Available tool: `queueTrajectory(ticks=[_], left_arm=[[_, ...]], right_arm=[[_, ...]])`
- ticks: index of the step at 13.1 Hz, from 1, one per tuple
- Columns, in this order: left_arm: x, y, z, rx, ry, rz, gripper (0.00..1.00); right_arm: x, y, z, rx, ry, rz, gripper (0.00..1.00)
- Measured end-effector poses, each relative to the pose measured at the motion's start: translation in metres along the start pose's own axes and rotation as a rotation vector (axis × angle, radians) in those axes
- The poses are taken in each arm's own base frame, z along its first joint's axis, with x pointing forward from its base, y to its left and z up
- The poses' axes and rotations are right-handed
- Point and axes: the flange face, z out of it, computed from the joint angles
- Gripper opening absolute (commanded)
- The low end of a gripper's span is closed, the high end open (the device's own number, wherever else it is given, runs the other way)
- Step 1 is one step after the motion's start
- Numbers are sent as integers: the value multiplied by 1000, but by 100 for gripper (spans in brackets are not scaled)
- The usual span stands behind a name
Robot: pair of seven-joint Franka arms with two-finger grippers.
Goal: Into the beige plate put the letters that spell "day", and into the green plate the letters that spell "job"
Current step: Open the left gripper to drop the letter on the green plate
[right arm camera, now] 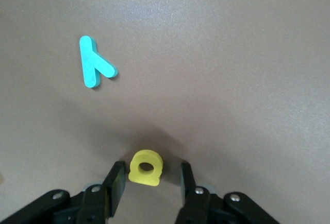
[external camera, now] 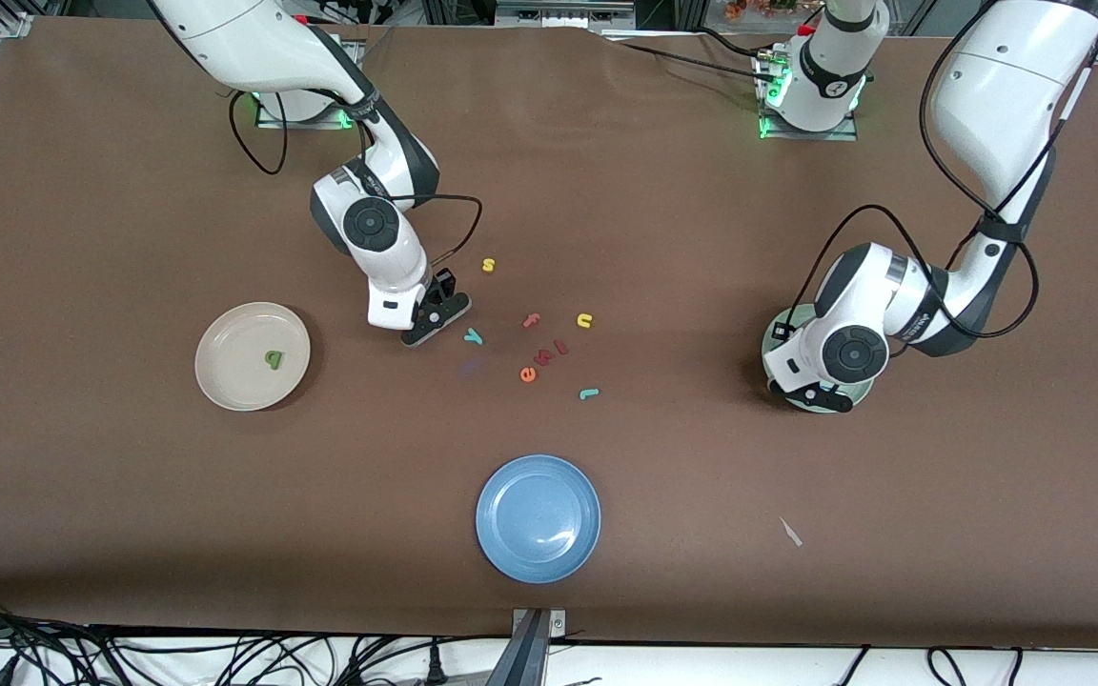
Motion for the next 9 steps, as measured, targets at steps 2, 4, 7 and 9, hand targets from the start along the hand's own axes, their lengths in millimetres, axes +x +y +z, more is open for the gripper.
queueTrajectory(ticks=[2, 4, 7, 9], left_arm=[[0, -7, 5, -10, 6, -9, 6], [0, -13, 7, -15, 7, -12, 34], [0, -13, 12, -19, 4, -10, 100], [1, -13, 12, -21, 6, -9, 100]], right_arm=[[0, -1, -1, 1, 2, -2, 44], [1, -3, -1, 1, 3, -5, 44], [1, -6, -1, 2, 9, -9, 37], [2, -5, -1, 2, 11, -9, 32]])
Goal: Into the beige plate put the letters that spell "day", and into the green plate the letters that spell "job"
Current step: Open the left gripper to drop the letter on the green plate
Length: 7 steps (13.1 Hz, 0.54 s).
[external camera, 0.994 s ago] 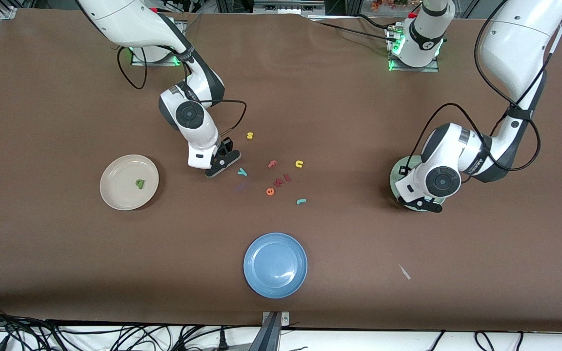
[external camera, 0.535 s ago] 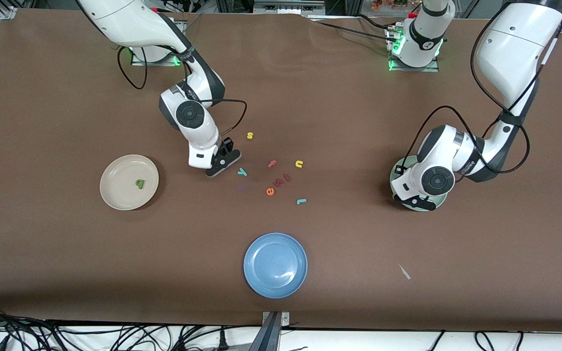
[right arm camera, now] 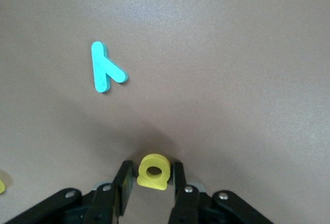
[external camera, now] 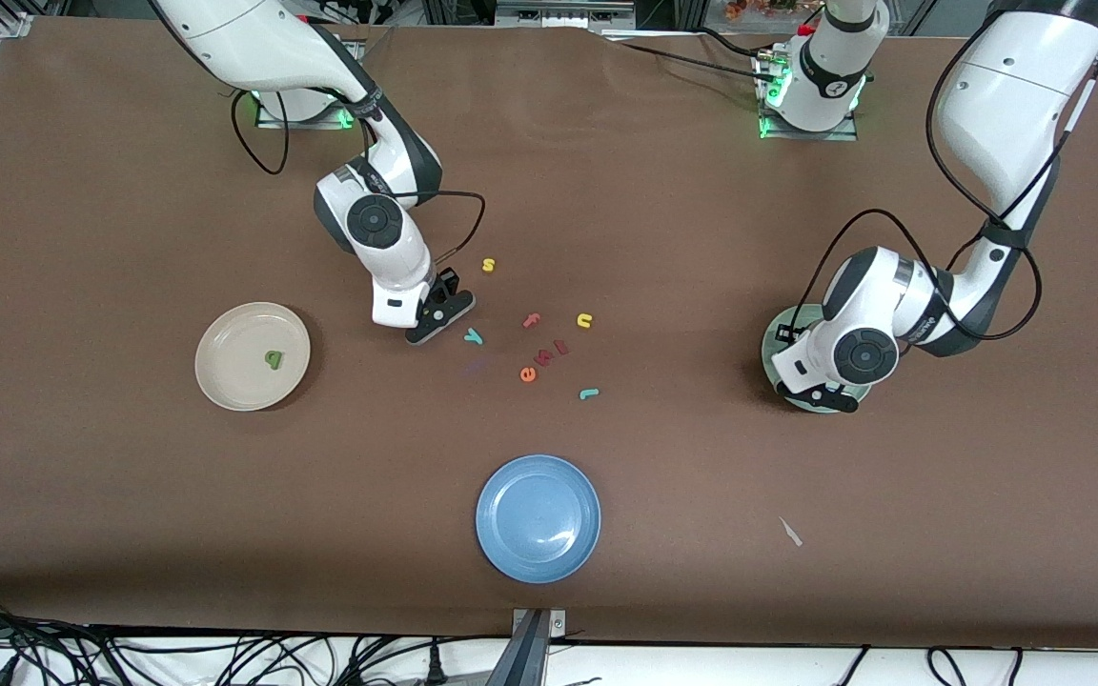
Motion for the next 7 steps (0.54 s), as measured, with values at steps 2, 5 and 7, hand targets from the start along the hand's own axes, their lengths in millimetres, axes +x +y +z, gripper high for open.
queueTrajectory(ticks=[2, 5, 7], left_arm=[[0, 1, -2, -1, 4, 2, 100], [2, 6, -21, 0, 37, 9, 100], [2, 18, -50, -13, 67, 14, 100]], right_arm=[[0, 0, 0, 0, 1, 0, 22], [0, 1, -1, -1, 2, 0, 12], [0, 1, -1, -1, 2, -1, 0]])
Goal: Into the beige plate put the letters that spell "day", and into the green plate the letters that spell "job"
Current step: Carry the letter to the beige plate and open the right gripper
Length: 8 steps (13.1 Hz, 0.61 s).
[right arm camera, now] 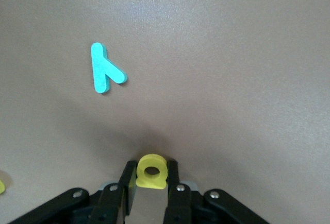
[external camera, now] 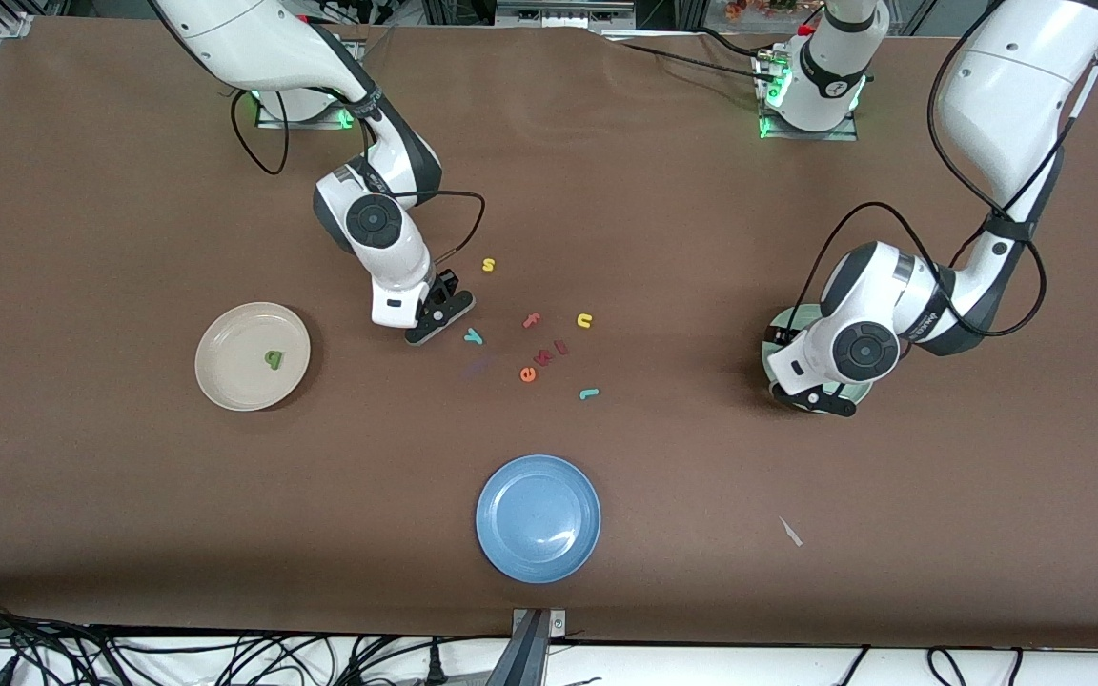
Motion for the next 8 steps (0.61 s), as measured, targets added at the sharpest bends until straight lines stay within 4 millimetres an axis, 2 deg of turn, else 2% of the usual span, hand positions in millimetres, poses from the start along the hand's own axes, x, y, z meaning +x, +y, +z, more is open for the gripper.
queueTrajectory(ticks=[2, 4, 6, 8], left_arm=[[3, 9, -40, -43, 25, -14, 100], [9, 20, -70, -50, 65, -7, 100], [11, 35, -84, -44, 89, 12, 100], [12, 54, -94, -37, 106, 31, 100]], right_arm=[[2, 0, -3, -1, 6, 0, 0], [4, 13, -13, -11, -14, 21, 0], [1, 47, -33, -33, -50, 73, 0], [-9, 90, -51, -58, -68, 131, 0]])
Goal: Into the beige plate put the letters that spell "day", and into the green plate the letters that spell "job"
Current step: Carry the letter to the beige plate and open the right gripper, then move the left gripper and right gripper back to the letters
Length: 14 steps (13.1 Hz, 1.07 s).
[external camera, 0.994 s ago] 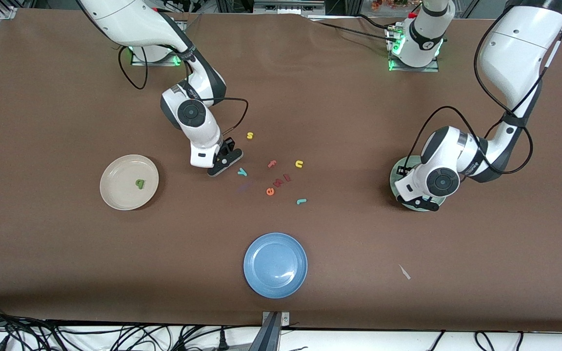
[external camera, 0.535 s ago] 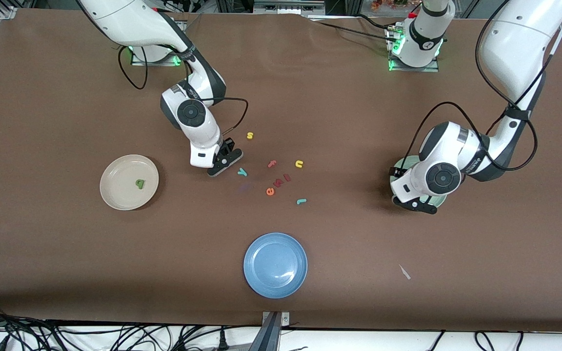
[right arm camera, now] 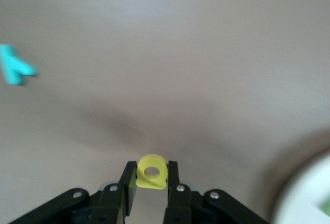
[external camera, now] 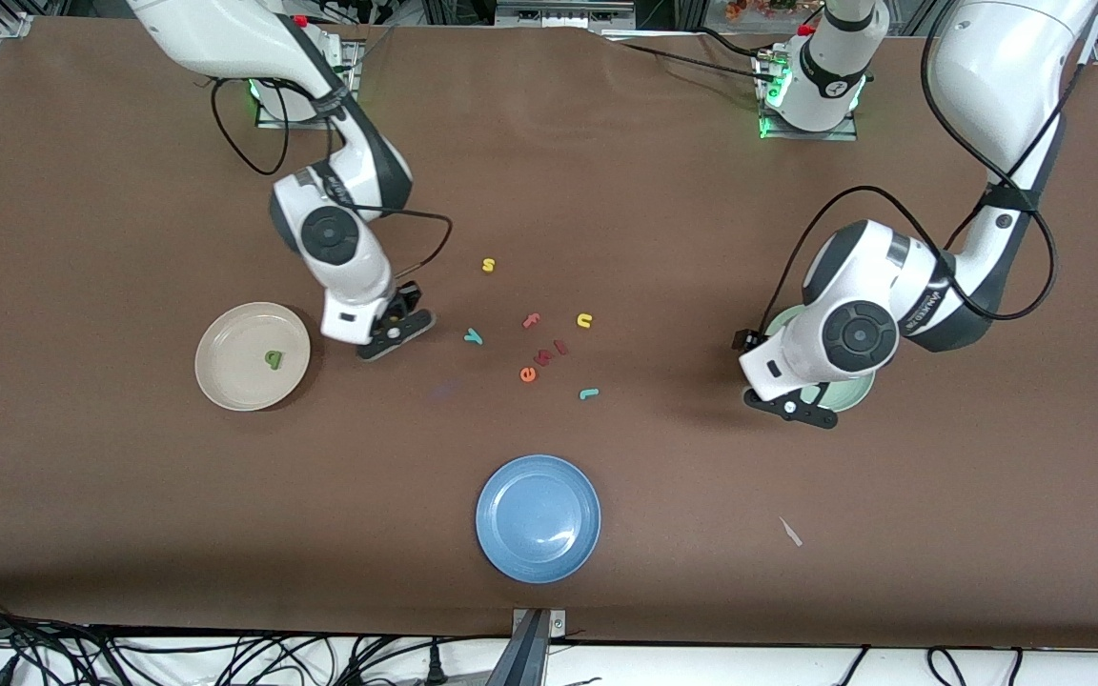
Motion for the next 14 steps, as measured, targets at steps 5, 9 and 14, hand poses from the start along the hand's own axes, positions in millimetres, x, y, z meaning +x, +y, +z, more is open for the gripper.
queueTrajectory(ticks=[5, 9, 14], left_arm=[[1, 19, -10, -74, 0, -112, 100], [4, 58, -7, -124, -10, -186, 100], [28, 126, 5, -177, 90, -129, 100]], right_arm=[[-29, 111, -1, -44, -35, 37, 0], [-58, 164, 11, 62, -33, 83, 95], [-53, 153, -3, 99, -29, 82, 100]])
